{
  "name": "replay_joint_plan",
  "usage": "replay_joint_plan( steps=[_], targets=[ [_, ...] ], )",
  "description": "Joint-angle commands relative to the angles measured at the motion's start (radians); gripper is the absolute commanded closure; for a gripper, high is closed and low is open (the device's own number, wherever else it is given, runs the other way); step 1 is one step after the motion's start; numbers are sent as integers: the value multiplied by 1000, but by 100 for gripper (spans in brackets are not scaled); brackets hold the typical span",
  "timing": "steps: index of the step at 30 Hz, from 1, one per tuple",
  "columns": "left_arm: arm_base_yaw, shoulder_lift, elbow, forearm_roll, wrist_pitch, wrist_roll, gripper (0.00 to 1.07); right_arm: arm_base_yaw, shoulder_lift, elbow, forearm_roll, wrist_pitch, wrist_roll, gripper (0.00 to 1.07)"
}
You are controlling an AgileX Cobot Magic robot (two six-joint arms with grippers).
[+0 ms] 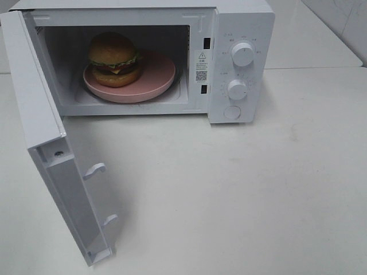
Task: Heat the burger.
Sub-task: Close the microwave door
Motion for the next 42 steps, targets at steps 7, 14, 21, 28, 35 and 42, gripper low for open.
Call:
replay_joint_plan(
  steps=[7,14,21,28,35,42],
  targets=[
    [-1,-14,1,3,-17,-9,18,-4,-27,2,0,-7,0,31],
    [-1,51,-25,1,-89,-10,25,-4,-27,2,0,-7,-1,31],
    [-1,162,-19,0,-177,-10,54,-4,-27,2,0,-7,-1,31],
    [-1,263,34,-1,-303,-10,105,-4,-27,2,0,-7,-1,32],
    [-1,331,102,-7,-451,32,107,-4,-27,2,0,-7,-1,32],
    [-1,403,208,-14,-711,95,107,-4,-27,2,0,-7,-1,32]
  ],
)
